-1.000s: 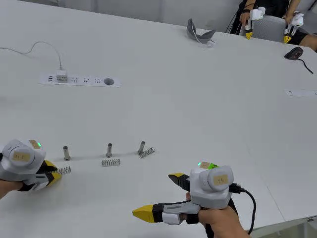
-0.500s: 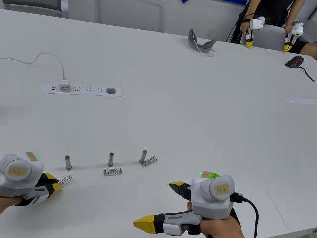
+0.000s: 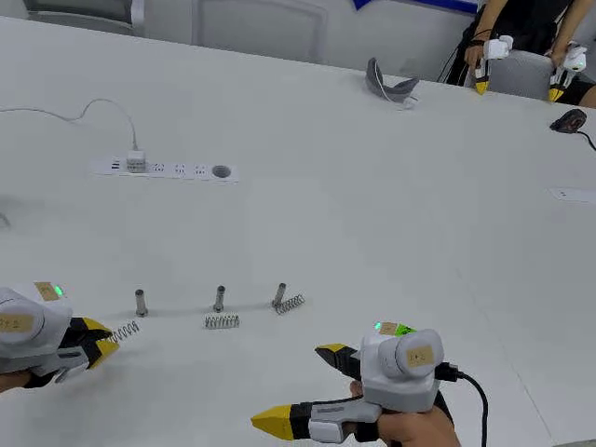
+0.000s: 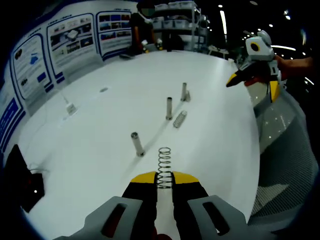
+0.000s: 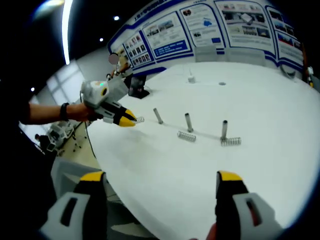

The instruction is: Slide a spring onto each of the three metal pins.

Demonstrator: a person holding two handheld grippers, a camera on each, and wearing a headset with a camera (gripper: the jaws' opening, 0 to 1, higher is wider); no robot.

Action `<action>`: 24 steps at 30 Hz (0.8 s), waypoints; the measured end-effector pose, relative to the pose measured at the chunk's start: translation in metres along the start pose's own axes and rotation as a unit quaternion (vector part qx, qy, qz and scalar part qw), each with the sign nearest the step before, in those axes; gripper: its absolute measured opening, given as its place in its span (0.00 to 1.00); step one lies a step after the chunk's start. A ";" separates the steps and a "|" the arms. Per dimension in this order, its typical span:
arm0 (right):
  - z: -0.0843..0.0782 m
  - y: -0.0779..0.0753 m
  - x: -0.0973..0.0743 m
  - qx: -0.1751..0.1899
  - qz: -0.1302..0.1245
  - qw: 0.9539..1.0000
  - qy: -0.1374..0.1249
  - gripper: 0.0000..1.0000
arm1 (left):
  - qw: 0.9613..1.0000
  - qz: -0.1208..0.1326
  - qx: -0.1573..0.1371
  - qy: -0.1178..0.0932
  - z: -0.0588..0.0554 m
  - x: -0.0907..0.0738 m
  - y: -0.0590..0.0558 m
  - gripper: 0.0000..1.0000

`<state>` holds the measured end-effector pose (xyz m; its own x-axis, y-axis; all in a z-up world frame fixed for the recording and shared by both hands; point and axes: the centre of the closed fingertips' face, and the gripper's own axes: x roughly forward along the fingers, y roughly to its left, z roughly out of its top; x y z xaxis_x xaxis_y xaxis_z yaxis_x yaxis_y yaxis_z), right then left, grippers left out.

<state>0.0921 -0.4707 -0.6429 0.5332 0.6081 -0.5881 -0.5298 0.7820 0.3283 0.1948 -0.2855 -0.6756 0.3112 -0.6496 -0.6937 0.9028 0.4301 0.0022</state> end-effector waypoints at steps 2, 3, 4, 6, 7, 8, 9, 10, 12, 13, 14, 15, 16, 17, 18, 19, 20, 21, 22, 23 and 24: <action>-0.001 0.002 0.001 0.000 0.002 1.000 0.000 0.92 | 1.000 0.000 0.002 -0.005 0.003 -0.004 -0.002 0.10; -0.001 0.002 0.001 0.000 0.003 1.000 0.000 0.92 | 1.000 -0.001 0.002 -0.008 0.004 -0.005 -0.003 0.10; -0.002 0.004 0.001 -0.001 0.005 1.000 0.001 0.92 | 1.000 0.000 0.001 -0.011 0.006 -0.007 -0.004 0.10; -0.003 0.005 0.002 -0.001 0.008 1.000 0.002 0.91 | 1.000 0.005 0.001 -0.018 0.010 -0.010 -0.005 0.10; -0.003 0.005 0.002 -0.001 0.009 1.000 0.002 0.91 | 1.000 0.005 0.000 -0.021 0.011 -0.011 -0.007 0.10; -0.003 0.006 0.001 -0.001 0.010 1.000 0.001 0.91 | 1.000 0.005 -0.003 -0.024 0.012 -0.012 -0.008 0.10; -0.002 0.008 0.001 0.000 0.012 1.000 0.000 0.91 | 1.000 0.004 -0.006 -0.027 0.013 -0.014 -0.010 0.10; -0.002 0.008 0.001 0.000 0.012 1.000 -0.001 0.90 | 1.000 0.003 -0.006 -0.029 0.014 -0.015 -0.012 0.10; -0.002 0.008 0.001 0.000 0.014 1.000 -0.002 0.90 | 0.999 0.001 -0.005 -0.032 0.016 -0.017 -0.018 0.10; -0.003 0.009 0.001 0.000 0.015 1.000 -0.002 0.90 | 0.999 0.000 -0.003 -0.033 0.017 -0.017 -0.020 0.10; -0.003 0.009 0.001 0.000 0.016 1.000 -0.002 0.90 | 0.999 -0.001 0.002 -0.035 0.017 -0.017 -0.024 0.10; -0.003 0.009 0.001 0.000 0.017 1.000 -0.002 0.90 | 0.999 -0.003 0.004 -0.036 0.018 -0.017 -0.027 0.10; -0.003 0.011 0.001 0.000 0.019 1.000 -0.002 0.90 | 0.999 -0.006 0.008 -0.035 0.018 -0.017 -0.032 0.10; -0.003 0.011 0.002 -0.001 0.020 1.000 -0.001 0.90 | 0.999 -0.008 0.009 -0.036 0.019 -0.017 -0.035 0.10; -0.003 0.012 0.002 -0.001 0.020 1.000 -0.001 0.89 | 0.999 -0.010 0.008 -0.038 0.020 -0.016 -0.039 0.10; -0.003 0.012 0.002 0.000 0.022 1.000 -0.002 0.89 | 0.999 -0.015 0.011 -0.040 0.022 -0.016 -0.045 0.10; -0.002 0.013 0.003 0.002 0.024 1.000 -0.004 0.89 | 0.999 -0.018 0.013 -0.040 0.024 -0.015 -0.049 0.10; -0.001 0.014 0.003 0.004 0.027 1.000 -0.007 0.88 | 0.999 -0.023 0.016 -0.042 0.027 -0.014 -0.055 0.10; 0.000 0.014 0.003 0.004 0.029 1.000 -0.007 0.88 | 0.999 -0.025 0.018 -0.043 0.028 -0.013 -0.058 0.10; 0.000 0.015 0.003 0.004 0.030 1.000 -0.008 0.88 | 0.998 -0.030 0.021 -0.045 0.030 -0.012 -0.063 0.10; 0.001 0.016 0.004 0.005 0.032 0.999 -0.009 0.88 | 0.998 -0.034 0.023 -0.046 0.032 -0.011 -0.067 0.10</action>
<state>0.0864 -0.4561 -0.6393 0.5101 0.6594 -0.5522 -0.5570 0.7425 0.3720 0.1406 -0.3279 -0.6451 0.2732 -0.7321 -0.6240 0.9348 0.3551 -0.0073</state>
